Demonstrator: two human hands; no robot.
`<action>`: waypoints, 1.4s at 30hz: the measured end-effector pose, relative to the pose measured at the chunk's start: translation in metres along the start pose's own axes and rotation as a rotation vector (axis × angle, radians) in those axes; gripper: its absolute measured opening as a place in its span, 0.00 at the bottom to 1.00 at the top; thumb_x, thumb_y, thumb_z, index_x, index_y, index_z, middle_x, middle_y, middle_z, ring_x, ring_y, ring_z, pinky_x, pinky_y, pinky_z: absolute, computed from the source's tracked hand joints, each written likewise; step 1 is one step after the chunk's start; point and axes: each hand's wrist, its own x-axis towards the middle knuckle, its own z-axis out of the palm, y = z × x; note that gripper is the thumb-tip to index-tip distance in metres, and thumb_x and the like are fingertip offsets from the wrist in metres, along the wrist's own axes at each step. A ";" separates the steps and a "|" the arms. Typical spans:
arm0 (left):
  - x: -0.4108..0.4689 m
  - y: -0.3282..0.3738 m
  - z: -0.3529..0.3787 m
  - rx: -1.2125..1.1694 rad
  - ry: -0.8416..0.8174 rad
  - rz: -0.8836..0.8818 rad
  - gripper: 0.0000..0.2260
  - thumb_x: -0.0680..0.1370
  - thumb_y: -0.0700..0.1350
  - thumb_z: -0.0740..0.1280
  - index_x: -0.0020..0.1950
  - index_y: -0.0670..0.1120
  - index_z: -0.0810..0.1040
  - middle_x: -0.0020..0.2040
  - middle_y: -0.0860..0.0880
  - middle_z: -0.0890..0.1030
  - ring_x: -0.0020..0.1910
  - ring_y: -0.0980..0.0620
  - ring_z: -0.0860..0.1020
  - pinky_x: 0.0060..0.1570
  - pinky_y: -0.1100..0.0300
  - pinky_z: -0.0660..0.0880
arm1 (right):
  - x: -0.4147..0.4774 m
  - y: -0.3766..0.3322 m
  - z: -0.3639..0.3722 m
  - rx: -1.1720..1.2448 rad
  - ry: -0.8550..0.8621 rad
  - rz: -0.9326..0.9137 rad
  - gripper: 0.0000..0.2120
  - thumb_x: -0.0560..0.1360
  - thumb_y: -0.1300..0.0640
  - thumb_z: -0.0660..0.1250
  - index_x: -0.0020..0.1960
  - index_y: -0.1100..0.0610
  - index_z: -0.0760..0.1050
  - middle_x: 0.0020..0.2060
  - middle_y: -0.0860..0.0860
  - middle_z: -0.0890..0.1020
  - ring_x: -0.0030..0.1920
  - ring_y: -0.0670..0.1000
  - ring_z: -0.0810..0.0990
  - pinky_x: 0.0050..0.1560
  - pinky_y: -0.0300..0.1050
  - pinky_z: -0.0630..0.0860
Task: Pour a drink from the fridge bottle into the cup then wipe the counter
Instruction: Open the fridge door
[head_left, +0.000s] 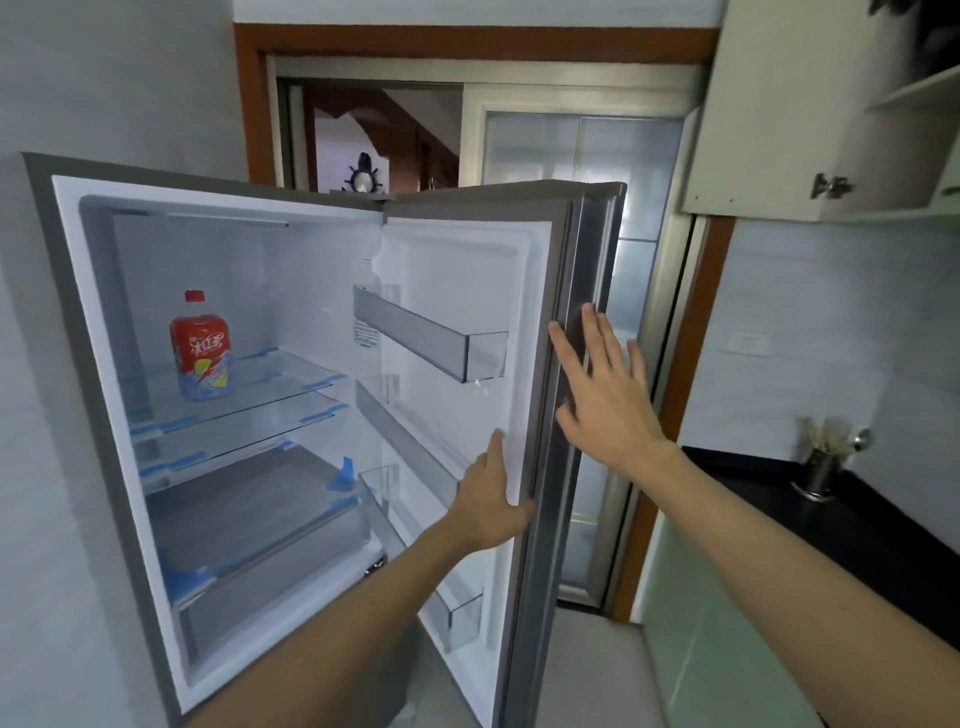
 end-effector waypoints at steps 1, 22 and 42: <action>0.006 0.003 0.003 -0.004 -0.048 0.010 0.46 0.78 0.55 0.69 0.81 0.45 0.38 0.83 0.45 0.50 0.80 0.43 0.54 0.77 0.50 0.57 | 0.001 0.008 0.003 0.012 -0.020 0.004 0.44 0.77 0.47 0.65 0.81 0.50 0.40 0.80 0.58 0.37 0.80 0.59 0.39 0.77 0.66 0.46; 0.141 0.051 0.087 0.226 -0.267 -0.018 0.55 0.74 0.57 0.73 0.80 0.47 0.32 0.82 0.42 0.52 0.78 0.39 0.59 0.74 0.44 0.65 | 0.045 0.154 0.063 0.220 -0.435 0.114 0.64 0.68 0.36 0.75 0.76 0.47 0.24 0.77 0.51 0.28 0.79 0.57 0.35 0.76 0.70 0.44; 0.109 -0.010 -0.003 0.742 -0.040 -0.146 0.44 0.77 0.63 0.63 0.82 0.44 0.44 0.79 0.43 0.61 0.75 0.39 0.64 0.68 0.43 0.69 | 0.031 0.092 0.104 0.276 -0.918 -0.046 0.55 0.72 0.31 0.67 0.79 0.45 0.31 0.80 0.56 0.57 0.75 0.58 0.64 0.72 0.53 0.67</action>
